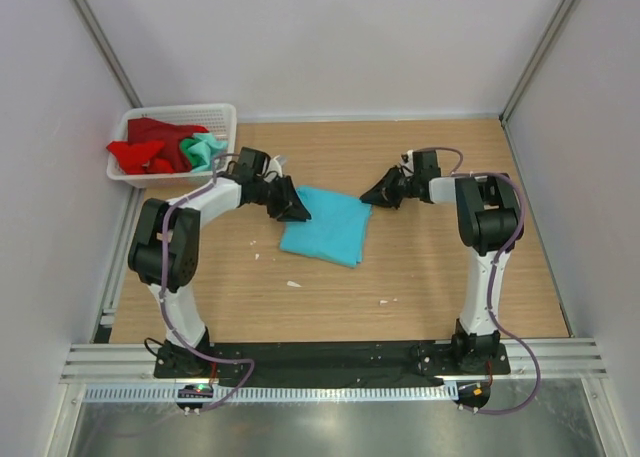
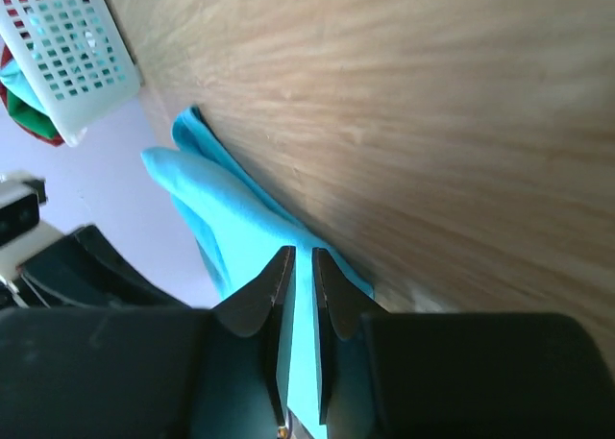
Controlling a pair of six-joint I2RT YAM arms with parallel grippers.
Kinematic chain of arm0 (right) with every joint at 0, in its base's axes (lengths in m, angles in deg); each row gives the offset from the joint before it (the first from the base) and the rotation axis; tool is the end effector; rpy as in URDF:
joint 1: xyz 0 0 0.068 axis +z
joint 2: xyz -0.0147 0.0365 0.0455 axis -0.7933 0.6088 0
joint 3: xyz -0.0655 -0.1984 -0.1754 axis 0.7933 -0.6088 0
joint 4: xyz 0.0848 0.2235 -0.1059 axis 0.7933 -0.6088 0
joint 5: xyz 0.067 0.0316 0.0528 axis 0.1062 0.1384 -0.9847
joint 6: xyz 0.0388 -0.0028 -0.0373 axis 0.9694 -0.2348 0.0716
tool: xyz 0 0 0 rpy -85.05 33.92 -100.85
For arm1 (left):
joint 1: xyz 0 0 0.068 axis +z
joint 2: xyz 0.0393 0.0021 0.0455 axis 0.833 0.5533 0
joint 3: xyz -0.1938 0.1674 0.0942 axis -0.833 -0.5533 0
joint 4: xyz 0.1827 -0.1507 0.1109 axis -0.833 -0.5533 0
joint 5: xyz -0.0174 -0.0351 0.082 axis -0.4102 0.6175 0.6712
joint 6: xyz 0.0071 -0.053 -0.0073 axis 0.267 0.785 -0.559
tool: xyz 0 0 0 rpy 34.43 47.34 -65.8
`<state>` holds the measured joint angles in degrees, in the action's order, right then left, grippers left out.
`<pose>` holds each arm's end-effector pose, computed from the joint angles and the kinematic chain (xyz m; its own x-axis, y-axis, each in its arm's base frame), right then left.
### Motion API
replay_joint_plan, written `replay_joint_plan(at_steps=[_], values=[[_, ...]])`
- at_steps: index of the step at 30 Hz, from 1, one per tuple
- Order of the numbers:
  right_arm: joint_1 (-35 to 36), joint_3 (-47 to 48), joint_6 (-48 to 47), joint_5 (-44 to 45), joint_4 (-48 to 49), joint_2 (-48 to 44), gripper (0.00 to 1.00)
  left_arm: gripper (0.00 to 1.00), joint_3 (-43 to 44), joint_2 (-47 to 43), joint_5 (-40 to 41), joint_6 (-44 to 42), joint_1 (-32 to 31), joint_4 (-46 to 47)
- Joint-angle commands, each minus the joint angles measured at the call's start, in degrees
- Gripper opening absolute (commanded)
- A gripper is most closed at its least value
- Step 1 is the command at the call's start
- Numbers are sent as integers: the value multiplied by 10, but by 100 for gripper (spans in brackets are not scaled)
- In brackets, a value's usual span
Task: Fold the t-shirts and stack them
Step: Fold the tshirt
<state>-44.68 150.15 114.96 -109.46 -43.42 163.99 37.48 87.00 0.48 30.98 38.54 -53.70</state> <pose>0.4188 0.0822 0.1057 -0.8994 0.4341 -0.0513 0.1919 0.4975 0.8460 0.3641 -0.1417 0.1812 -0.9764 -0.1920 -0.0990 -0.0456 0.6312 -0.7743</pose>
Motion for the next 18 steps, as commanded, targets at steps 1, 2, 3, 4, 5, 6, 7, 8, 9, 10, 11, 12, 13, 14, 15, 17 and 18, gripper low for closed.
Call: replay_joint_plan(at_steps=[1,2,3,4,5,6,7,8,9,10,11,12,13,14,15,17,18], values=[[0,51,-28,1,-30,-4,19,25,-15,-65,19,-44,1,-33],[4,72,-35,5,-43,-18,20,25,-19,-84,21,-54,1,-38],[9,84,-41,16,-52,-26,20,26,-22,-91,25,-58,1,-48],[13,97,-56,20,-92,-33,21,26,-28,-94,28,-60,1,-50],[18,126,-64,26,-108,-41,27,26,-33,-97,30,-61,2,-50],[34,138,-69,35,-121,-52,30,26,-37,-98,30,-61,2,-49],[42,150,-71,42,-132,-54,32,26,-46,-95,29,-60,2,-48],[54,171,-66,42,-132,-55,33,25,-51,-95,24,-58,1,-43],[73,181,-61,42,-130,-48,33,25,-57,-93,23,-55,2,-34],[85,191,-57,43,-125,-43,33,25,-66,-92,25,-55,3,-32],[95,211,-47,40,-122,-34,33,25,-71,-91,29,-56,5,-29],[105,221,-40,36,-116,-13,32,25,-81,-92,29,-57,6,-27],[126,230,-34,32,-112,-2,31,24,-86,-93,30,-58,10,-27],[135,245,-18,26,-107,10,25,24,-90,-94,32,-59,12,-26],[145,249,-9,25,-101,18,22,24,-97,-95,33,-60,14,-23],[165,258,12,22,-73,45,14,23,-102,-95,34,-65,20,-23],[171,261,29,19,-64,52,12,22,-106,-95,35,-67,21,-24]])
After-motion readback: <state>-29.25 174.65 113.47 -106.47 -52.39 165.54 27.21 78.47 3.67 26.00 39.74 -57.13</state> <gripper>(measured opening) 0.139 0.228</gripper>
